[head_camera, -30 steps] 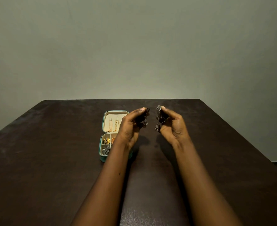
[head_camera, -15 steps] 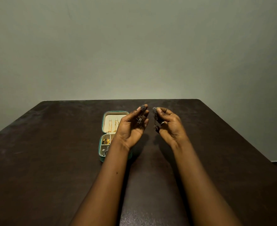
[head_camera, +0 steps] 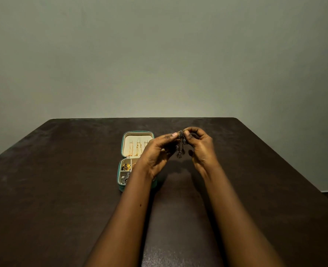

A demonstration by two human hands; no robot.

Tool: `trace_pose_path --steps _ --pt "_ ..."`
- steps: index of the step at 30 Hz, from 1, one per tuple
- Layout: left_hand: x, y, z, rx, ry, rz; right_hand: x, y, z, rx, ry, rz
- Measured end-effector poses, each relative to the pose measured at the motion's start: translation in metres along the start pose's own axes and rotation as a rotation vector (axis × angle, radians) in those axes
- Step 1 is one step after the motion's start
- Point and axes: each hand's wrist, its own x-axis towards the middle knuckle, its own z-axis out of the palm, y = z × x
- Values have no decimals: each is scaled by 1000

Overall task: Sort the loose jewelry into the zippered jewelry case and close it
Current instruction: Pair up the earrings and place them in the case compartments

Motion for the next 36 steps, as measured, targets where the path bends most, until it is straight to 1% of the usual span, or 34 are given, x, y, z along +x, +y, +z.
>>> trace_pose_path --steps 3,6,12,15,19,22,25,28,36 --pt "1 0 -1 3 -6 8 -1 -1 1 -94 -41 -65" --pt "3 -1 -3 -1 -9 10 -2 0 2 -114 -65 -82" --pt "6 -1 -5 -163 -19 -17 -4 -3 -1 -87 -131 23" --pt "7 -1 -7 -160 -43 -24 -3 -4 -2 -78 -148 51" --pt "7 0 -9 -198 -31 -42 -4 -5 -2 -84 -156 62" --pt "7 1 -9 -217 -20 -47 -5 -7 -3 -84 -211 61" --pt "6 1 -8 -234 -42 -52 -7 -7 -1 -162 -258 24" --pt "5 1 -8 -252 -52 -41 -8 -7 -1 -183 -247 -8" --pt "2 3 -10 -253 5 -65 -7 -9 -5 -168 -192 -70"
